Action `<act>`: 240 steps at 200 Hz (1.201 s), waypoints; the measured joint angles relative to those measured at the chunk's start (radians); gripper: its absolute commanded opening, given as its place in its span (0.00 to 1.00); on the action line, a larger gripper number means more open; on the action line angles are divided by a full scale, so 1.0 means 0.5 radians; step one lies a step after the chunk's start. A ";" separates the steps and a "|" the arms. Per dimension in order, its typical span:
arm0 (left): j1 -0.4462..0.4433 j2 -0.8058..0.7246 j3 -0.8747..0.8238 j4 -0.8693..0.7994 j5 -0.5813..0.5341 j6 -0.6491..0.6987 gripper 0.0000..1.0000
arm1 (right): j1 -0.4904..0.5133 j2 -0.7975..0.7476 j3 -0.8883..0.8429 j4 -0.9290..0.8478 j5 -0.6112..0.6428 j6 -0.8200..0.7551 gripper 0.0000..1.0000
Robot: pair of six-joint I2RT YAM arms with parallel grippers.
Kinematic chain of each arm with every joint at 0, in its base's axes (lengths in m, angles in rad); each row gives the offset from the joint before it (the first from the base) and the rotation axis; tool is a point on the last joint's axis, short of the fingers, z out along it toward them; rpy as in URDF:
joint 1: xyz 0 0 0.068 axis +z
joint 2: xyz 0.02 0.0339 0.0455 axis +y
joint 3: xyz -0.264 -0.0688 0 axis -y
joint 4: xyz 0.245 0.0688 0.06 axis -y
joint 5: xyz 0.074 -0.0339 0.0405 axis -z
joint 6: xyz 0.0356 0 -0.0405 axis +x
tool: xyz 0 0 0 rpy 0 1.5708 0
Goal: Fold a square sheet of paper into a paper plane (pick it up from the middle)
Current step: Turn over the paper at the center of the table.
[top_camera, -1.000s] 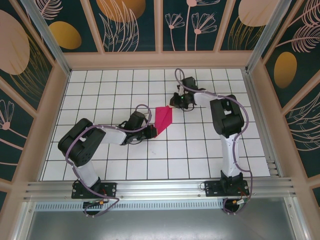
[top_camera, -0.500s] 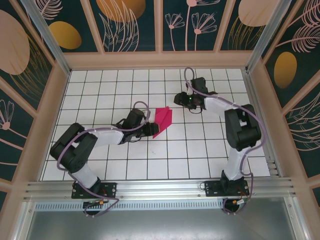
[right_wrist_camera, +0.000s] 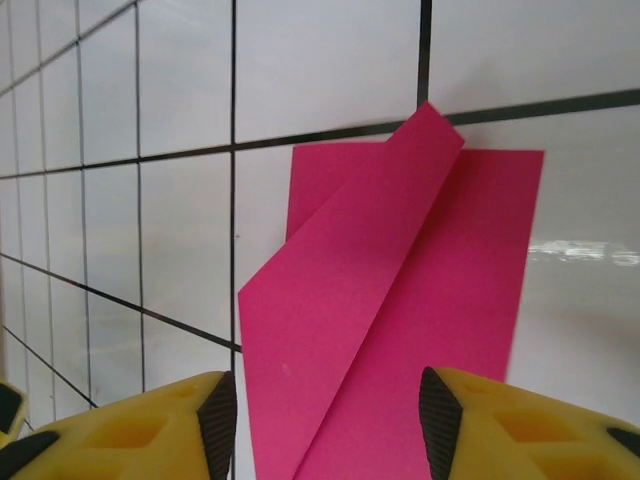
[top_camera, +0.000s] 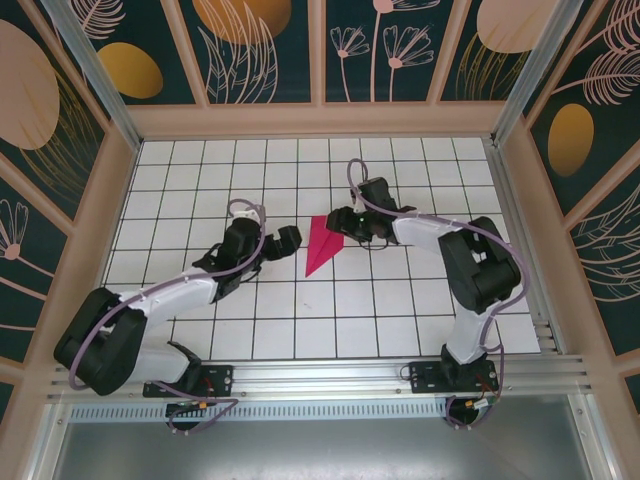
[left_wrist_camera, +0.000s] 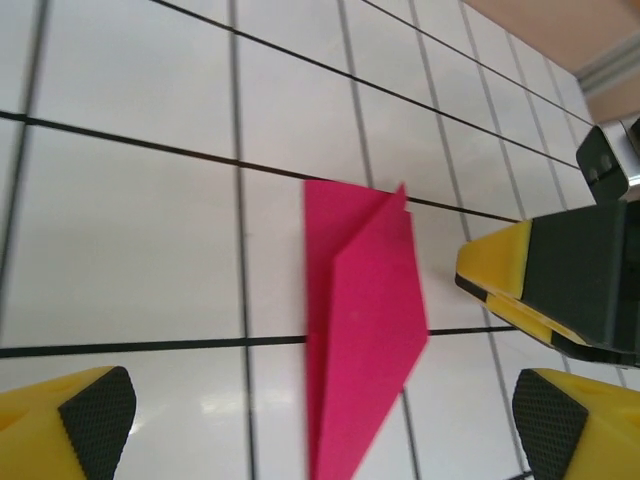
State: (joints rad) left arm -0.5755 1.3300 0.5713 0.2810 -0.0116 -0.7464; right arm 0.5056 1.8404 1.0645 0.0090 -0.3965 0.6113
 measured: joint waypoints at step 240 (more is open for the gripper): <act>0.160 -0.024 -0.099 -0.031 0.039 -0.142 0.99 | 0.040 0.278 0.211 -0.063 0.109 0.206 0.39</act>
State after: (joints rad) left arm -0.4953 1.3178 0.5217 0.2653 0.0078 -0.8173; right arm 0.5255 1.9793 1.1702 -0.0227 -0.3420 0.7143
